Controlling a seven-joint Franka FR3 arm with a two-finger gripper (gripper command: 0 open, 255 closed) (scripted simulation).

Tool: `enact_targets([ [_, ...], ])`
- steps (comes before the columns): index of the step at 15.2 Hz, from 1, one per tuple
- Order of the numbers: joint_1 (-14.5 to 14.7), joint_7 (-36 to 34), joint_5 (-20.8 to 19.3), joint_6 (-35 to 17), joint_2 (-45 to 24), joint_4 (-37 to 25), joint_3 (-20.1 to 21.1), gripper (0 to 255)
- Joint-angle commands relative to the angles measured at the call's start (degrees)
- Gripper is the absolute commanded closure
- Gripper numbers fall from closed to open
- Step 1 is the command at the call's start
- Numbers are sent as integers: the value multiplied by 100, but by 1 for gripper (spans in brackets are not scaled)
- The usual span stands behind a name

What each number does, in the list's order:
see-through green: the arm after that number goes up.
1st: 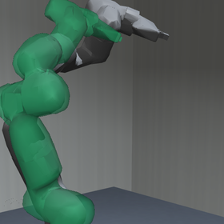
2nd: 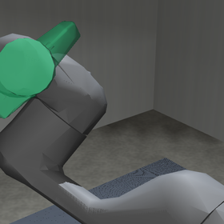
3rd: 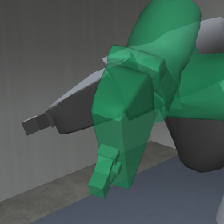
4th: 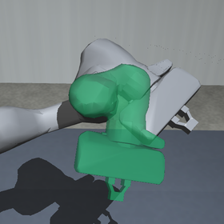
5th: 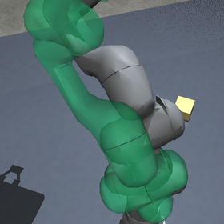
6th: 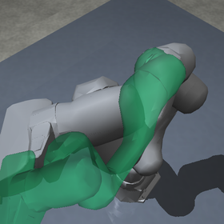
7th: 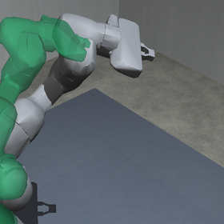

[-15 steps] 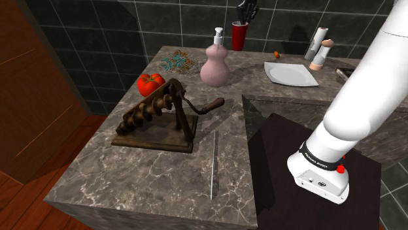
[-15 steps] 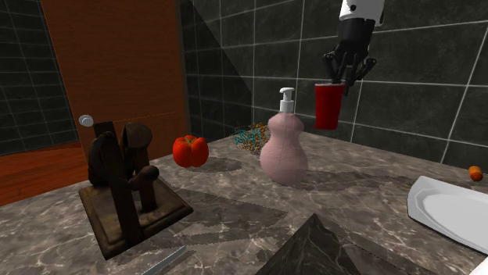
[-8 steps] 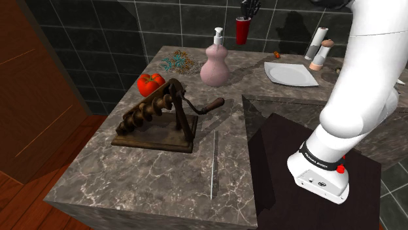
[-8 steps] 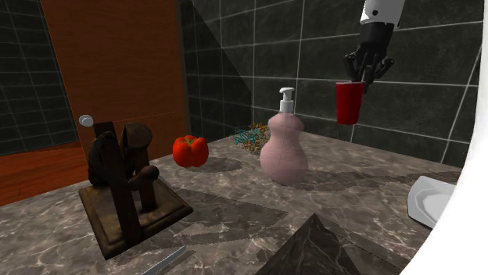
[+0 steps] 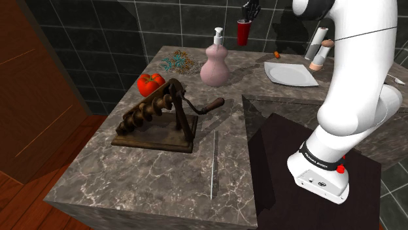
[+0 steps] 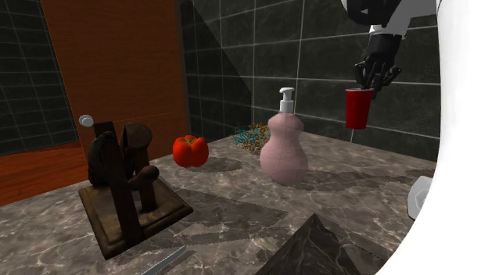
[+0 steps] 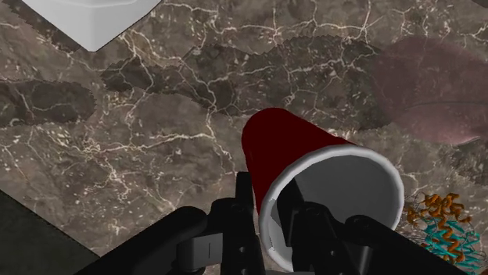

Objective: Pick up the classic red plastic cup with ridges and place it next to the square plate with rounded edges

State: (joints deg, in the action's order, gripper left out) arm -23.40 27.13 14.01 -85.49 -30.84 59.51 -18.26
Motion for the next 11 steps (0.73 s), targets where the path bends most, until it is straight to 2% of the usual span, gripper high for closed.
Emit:
enact_targets([
  [1,30,22,-12,-164,51,213,-5,255],
  [11,169,117,-42,-1027,210,1246,-9,255],
])
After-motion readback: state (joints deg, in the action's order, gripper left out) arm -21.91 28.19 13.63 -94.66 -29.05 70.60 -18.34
